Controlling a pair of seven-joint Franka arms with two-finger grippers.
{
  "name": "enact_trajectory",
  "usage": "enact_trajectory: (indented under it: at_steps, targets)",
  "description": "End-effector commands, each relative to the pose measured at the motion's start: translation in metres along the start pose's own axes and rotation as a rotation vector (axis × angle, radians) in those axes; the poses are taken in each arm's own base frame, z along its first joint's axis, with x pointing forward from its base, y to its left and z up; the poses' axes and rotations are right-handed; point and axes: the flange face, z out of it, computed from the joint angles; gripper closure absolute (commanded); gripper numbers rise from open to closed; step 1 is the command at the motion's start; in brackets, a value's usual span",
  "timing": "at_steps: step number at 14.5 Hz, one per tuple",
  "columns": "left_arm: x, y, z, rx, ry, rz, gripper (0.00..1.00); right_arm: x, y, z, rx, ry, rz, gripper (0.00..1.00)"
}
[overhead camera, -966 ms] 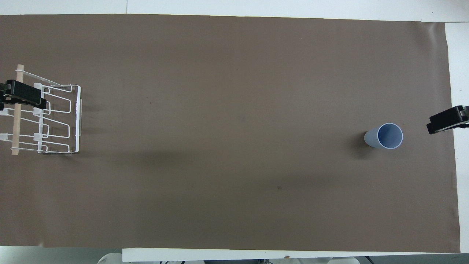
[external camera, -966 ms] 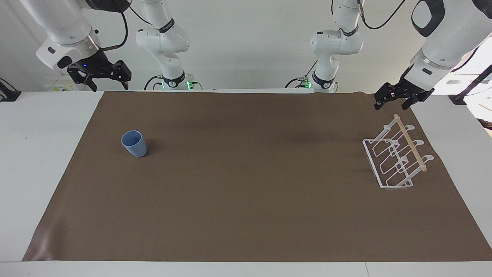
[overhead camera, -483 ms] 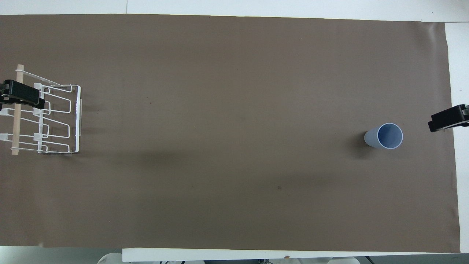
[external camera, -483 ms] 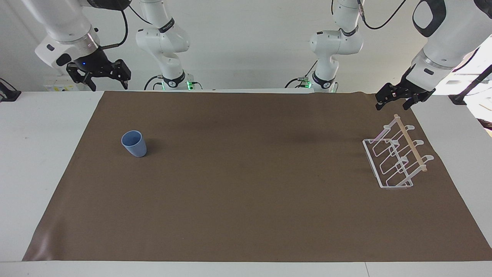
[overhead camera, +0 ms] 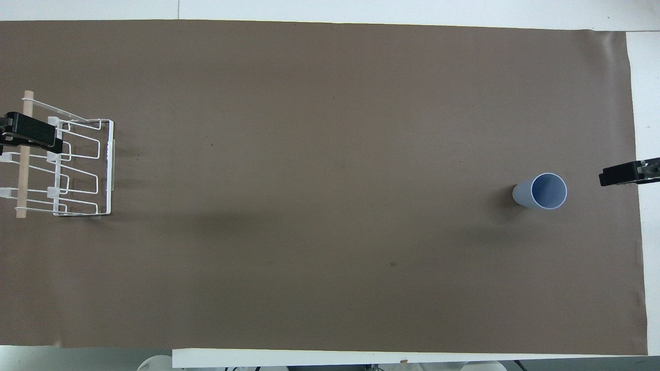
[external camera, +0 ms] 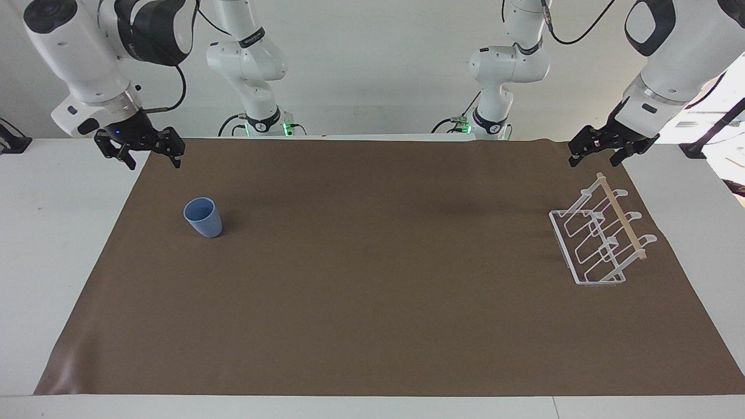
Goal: Hang cup on cup holder
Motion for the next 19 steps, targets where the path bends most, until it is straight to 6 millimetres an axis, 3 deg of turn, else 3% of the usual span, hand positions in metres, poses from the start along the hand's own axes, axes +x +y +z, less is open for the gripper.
enact_trajectory:
  at_steps: [1,5,7,9,16,19]
  targets:
    - [-0.001,-0.005,0.0,0.009,-0.009,0.004,0.0,0.002,0.003,0.023,0.018,0.008,-0.003,0.0]
    - [-0.001,-0.004,0.0,0.01,-0.009,0.005,0.0,0.023,0.005,0.095,0.103,-0.015,0.002,0.0]
    - [-0.001,-0.005,0.0,0.009,-0.009,0.004,0.0,0.02,0.022,0.115,0.119,-0.035,-0.036,0.05]
    - [-0.001,-0.005,0.0,0.009,-0.009,0.004,0.0,0.019,0.019,0.136,0.109,-0.013,-0.042,0.08]
    - [-0.001,-0.004,0.0,0.008,-0.009,0.004,0.0,0.015,0.008,0.16,0.116,-0.034,-0.066,0.11]
    - [-0.001,-0.005,0.0,0.009,-0.009,0.004,0.0,0.013,0.006,0.17,0.107,-0.008,-0.125,0.25]
